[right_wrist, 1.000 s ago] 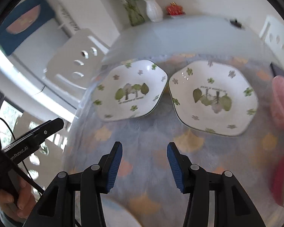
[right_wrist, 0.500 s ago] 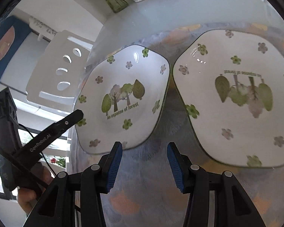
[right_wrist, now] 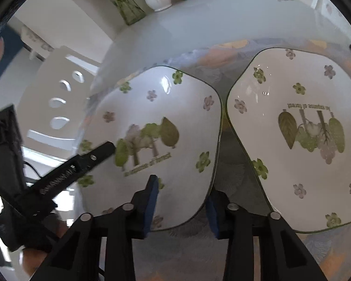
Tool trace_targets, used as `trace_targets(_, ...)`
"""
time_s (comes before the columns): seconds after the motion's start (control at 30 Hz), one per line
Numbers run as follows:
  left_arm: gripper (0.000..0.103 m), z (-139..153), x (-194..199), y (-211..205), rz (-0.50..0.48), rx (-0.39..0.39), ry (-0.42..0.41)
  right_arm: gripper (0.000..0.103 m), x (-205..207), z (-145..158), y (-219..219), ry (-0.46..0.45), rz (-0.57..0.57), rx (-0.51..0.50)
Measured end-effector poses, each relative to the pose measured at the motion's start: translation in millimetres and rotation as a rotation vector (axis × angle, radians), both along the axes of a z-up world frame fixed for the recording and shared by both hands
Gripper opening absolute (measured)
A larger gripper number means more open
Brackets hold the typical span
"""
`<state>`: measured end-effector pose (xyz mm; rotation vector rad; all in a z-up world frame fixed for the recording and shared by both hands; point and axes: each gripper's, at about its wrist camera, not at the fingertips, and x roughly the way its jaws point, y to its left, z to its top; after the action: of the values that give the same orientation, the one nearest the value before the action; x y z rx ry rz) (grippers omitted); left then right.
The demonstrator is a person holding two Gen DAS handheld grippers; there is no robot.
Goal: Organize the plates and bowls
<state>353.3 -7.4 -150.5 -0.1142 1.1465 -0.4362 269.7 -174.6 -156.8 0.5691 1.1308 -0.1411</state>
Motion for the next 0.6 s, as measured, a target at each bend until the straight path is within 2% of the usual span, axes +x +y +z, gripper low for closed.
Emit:
trace_targets(0.07,0.025,3,-2,6,0.007,0.014,-0.032,0.032,0,0,4,0.003,0.005,-0.047)
trace_targets(0.1,0.019,4,-2,13,0.014,-0.021,-0.028,0.032,-1,2,7,-0.006,0.023,-0.069)
trace_targets(0.17,0.015,8,-4,23,0.021,-0.073,-0.02,0.032,-4,4,8,-0.029,0.051,-0.087)
trace_targets(0.3,0.015,12,-21,34,0.013,-0.058,-0.04,0.032,-10,9,8,-0.033,0.125,-0.117)
trace_targets(0.43,0.015,12,-46,49,0.012,-0.054,-0.024,0.032,-21,14,14,-0.013,0.191,-0.127)
trace_targets(0.47,0.015,13,-54,54,0.013,-0.051,-0.017,0.032,-25,16,17,-0.017,0.171,-0.131)
trace_targets(0.6,0.016,9,-82,72,0.034,-0.065,0.014,0.032,-45,20,31,0.012,0.251,-0.115)
